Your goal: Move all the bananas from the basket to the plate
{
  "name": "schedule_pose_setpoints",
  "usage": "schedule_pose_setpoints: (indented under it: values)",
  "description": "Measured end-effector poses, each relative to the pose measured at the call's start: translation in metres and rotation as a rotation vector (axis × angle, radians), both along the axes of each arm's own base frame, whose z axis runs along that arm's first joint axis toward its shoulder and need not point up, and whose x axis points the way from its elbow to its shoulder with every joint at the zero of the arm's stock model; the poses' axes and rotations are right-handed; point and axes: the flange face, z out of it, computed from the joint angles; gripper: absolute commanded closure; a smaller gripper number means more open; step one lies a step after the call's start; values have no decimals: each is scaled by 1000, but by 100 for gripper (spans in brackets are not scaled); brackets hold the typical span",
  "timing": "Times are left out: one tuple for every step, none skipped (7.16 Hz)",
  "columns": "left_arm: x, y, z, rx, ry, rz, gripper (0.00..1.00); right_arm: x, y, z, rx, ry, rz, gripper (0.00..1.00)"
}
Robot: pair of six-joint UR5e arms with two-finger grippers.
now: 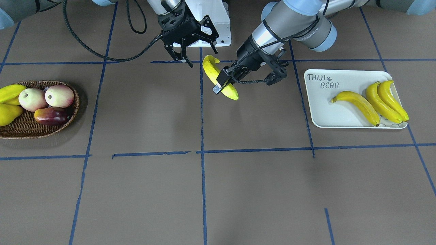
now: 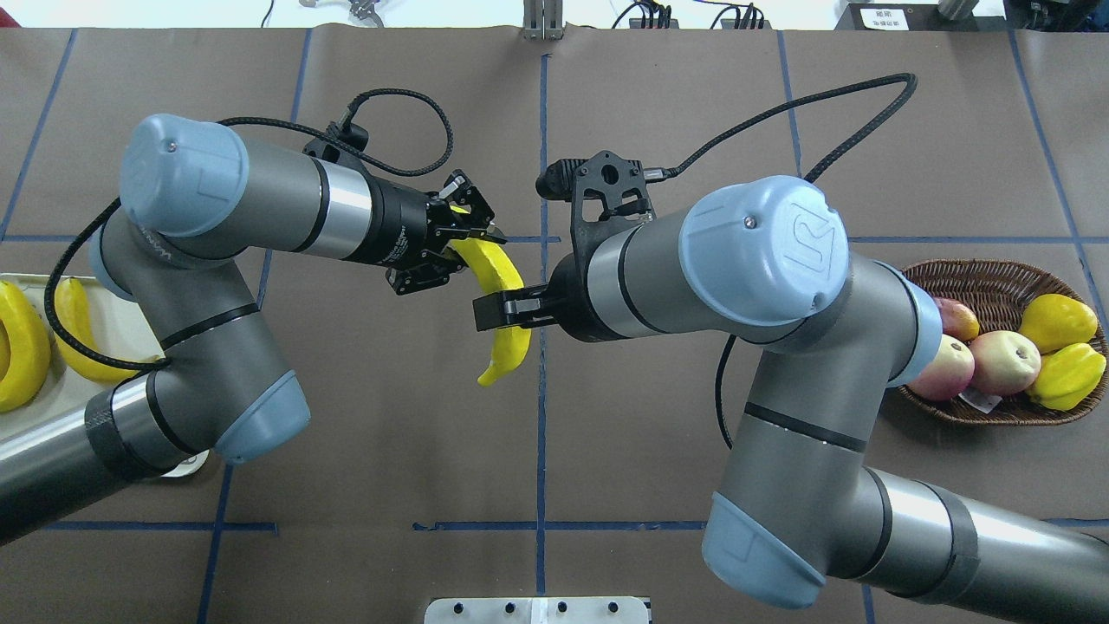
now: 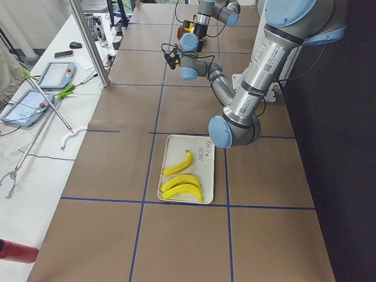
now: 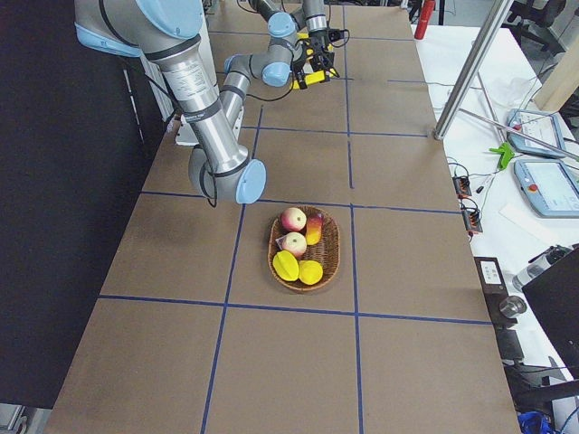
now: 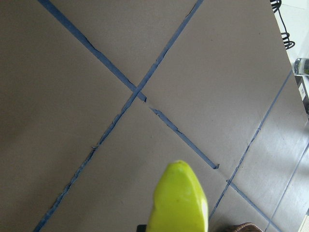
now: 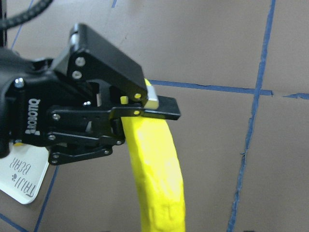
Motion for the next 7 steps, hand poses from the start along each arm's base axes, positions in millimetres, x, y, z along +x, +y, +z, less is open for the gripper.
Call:
schedule_pose_setpoints:
  values:
    - [-8, -5, 24, -19, -33, -16, 100, 21, -13, 2, -28, 6, -19, 1]
    - [-25, -15, 56, -48, -77, -40, 100, 43, -27, 7, -64, 24, -34, 1]
    - [-48, -24, 93, -73, -132, -61, 100, 62, -41, 20, -105, 53, -36, 1]
    - [-77, -31, 135, -80, -196, -68, 100, 78, -55, 39, -135, 97, -32, 1]
    - [-106, -32, 179, -65, -266, -58, 100, 92, -68, 58, -136, 159, -38, 1]
    - [-128, -24, 223, -28, -343, -27, 100, 105, -78, 79, -116, 231, -56, 1]
    - [-145, -11, 264, 25, -420, 19, 100, 120, -87, 105, -87, 303, -80, 1]
